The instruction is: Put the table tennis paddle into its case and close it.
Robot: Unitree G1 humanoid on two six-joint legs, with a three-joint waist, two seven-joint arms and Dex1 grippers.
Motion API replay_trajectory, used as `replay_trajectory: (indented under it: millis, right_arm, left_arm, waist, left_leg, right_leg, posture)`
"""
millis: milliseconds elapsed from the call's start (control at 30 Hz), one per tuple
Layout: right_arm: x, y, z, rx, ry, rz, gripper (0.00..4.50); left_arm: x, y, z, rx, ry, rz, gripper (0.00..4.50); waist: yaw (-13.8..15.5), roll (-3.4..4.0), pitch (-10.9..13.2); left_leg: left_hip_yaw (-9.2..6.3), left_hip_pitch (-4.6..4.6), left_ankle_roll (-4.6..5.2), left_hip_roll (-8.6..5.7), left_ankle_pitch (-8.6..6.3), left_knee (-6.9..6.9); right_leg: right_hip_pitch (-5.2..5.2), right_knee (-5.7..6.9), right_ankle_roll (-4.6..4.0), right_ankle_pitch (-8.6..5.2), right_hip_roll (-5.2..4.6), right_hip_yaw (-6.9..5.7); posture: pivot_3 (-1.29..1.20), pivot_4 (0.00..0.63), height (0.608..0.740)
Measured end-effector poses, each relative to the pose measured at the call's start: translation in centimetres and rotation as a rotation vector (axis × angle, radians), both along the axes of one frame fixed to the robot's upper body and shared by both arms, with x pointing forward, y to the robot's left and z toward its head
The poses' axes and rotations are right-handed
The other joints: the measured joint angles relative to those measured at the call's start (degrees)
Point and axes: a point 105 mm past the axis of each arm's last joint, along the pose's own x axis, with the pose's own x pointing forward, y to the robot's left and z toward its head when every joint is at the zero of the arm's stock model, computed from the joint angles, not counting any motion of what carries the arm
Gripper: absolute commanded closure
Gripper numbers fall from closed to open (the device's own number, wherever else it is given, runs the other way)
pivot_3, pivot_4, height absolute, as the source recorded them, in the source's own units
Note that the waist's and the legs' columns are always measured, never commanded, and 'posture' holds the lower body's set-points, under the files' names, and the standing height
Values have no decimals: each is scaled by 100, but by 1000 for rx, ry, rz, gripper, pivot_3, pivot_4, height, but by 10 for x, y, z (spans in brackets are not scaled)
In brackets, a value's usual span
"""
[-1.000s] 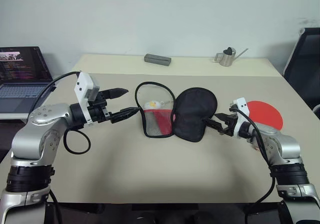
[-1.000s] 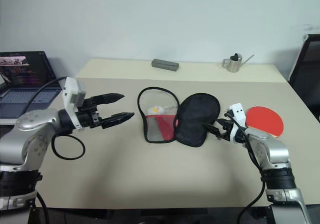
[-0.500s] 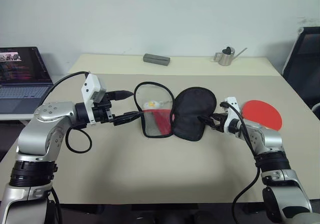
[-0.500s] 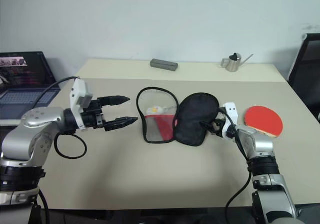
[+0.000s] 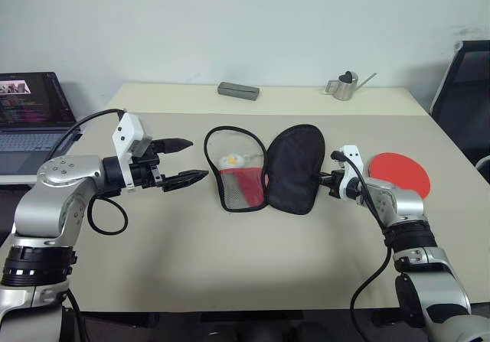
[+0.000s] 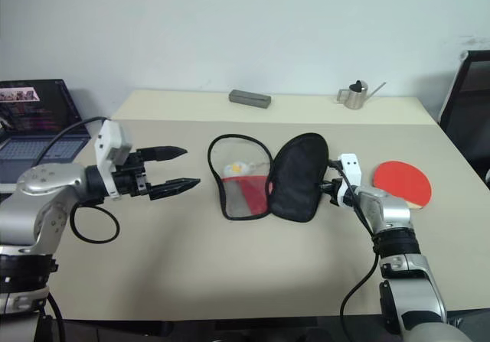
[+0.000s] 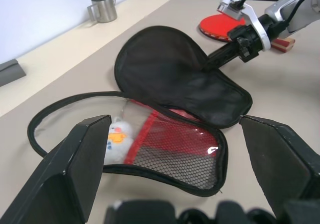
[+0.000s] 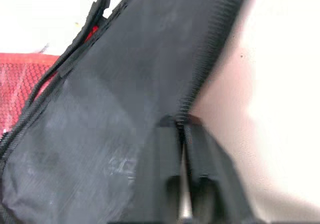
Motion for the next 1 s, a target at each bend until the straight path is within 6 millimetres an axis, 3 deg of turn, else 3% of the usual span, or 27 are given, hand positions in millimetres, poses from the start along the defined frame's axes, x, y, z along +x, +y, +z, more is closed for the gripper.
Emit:
replay_trajectory:
  millis: [400,567,767,1000]
  right_arm:
    - [-11,-25,6,37,101,-89,4479]
    - [-27,-34,-6,46,172,-133,4479]
    - [-36,-29,-14,80,227,-187,4479]
    - [-34,-26,-16,135,238,-256,4479]
  left_arm:
    - [-11,-7,-3,34,5,-58,0]
    - [-11,-7,-4,35,8,-60,0]
    - [-12,-8,-4,36,11,-64,0]
    - [-12,-9,-6,40,20,-80,0]
  waist:
    - [1,1,0]
    - [19,-2,-1]
    - [32,0,-1]
    - [27,0,0]
  left_leg:
    - [-1,-1,0,0,0,0]
    - [-2,-2,0,0,0,0]
    - [-2,0,0,2,0,-1]
    - [-1,0,1,1,0,-1]
  right_leg:
    - [0,-1,-2,-1,-4,2]
    - [1,-1,-2,-2,-5,3]
    - [0,1,0,-3,-3,1]
    - [0,1,0,-2,-1,-1]
  posture:
    - [0,150,740]
    - [0,150,740]
    - [0,150,740]
    - [0,150,740]
